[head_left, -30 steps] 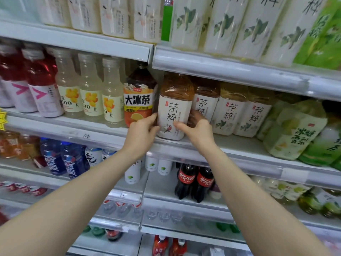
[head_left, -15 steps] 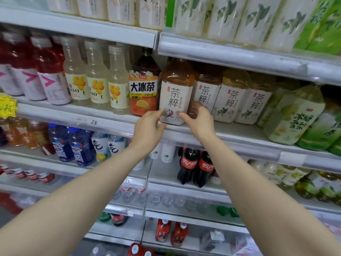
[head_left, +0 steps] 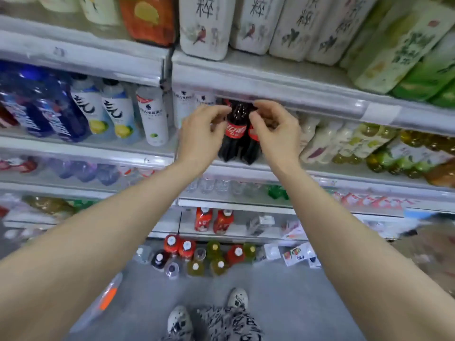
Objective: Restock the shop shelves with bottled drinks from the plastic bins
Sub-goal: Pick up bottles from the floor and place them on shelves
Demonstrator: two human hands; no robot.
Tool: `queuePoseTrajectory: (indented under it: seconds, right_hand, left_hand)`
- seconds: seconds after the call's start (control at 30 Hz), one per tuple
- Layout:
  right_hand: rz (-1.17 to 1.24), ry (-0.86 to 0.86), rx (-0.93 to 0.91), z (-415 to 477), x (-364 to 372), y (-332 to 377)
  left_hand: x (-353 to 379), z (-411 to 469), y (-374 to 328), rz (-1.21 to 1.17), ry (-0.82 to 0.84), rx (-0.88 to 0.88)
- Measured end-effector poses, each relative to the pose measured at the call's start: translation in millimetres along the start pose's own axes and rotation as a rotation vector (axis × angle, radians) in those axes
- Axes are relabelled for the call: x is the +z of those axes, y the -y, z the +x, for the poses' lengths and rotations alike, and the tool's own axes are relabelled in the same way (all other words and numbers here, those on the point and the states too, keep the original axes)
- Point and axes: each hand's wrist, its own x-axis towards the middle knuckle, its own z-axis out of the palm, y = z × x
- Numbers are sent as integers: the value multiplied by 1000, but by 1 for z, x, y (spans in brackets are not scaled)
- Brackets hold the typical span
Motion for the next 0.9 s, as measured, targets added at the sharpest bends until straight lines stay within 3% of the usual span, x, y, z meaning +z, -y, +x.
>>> queuePoseTrajectory:
  seconds: [0.47,0.9]
  right_hand:
    - [11,190,413,-148,-13,-181]
    - [-33,336,675,-310,-11,-363]
  left_hand:
    - [102,-158,93,87,244,-319]
    - [184,-350,218,20,292,-693]
